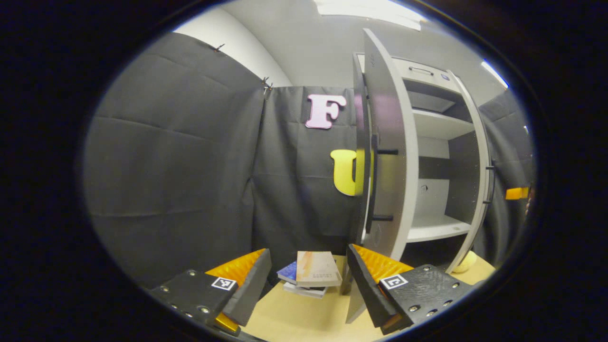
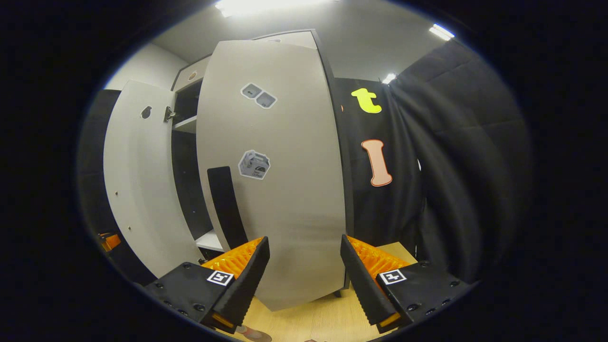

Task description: Grasp the bottle in the cabinet with the left hand and place it on the coaster, then close the right door with the right hand and the left door with the left hand.

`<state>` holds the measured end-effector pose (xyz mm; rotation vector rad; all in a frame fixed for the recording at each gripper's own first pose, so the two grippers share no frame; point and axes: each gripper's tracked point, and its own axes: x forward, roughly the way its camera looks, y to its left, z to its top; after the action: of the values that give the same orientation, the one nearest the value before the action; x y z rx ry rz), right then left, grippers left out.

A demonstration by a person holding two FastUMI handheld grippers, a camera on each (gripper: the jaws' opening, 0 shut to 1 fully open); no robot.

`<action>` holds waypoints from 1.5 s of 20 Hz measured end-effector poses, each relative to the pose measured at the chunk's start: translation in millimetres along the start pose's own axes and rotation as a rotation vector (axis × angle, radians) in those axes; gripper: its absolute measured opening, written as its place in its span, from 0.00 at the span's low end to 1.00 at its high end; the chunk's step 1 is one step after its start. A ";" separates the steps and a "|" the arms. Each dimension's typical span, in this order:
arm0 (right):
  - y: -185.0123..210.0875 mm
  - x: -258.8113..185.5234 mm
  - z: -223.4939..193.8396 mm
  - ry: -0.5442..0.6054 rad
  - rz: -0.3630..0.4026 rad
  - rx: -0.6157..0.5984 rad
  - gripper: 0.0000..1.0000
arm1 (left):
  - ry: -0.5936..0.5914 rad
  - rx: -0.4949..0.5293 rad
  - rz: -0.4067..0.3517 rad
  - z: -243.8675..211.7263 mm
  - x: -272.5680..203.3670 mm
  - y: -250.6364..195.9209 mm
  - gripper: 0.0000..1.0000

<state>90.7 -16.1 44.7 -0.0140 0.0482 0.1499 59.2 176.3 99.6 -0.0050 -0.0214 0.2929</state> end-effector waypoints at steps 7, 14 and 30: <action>5.9 -15.5 -26.0 0.057 0.006 -0.016 0.95 | -0.035 -0.029 -0.077 34.9 76.7 24.2 0.87; 2.5 -29.9 -53.6 0.103 -0.048 -0.009 0.96 | -0.037 -0.022 -0.216 52.7 114.1 5.1 0.94; -14.7 -17.1 -76.1 0.162 -0.072 0.042 0.95 | -0.001 0.038 -0.366 49.8 111.0 -70.7 0.86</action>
<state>72.4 -34.6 -30.3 0.0146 0.2123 0.0756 184.7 140.8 152.2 0.0369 -0.0175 -0.0729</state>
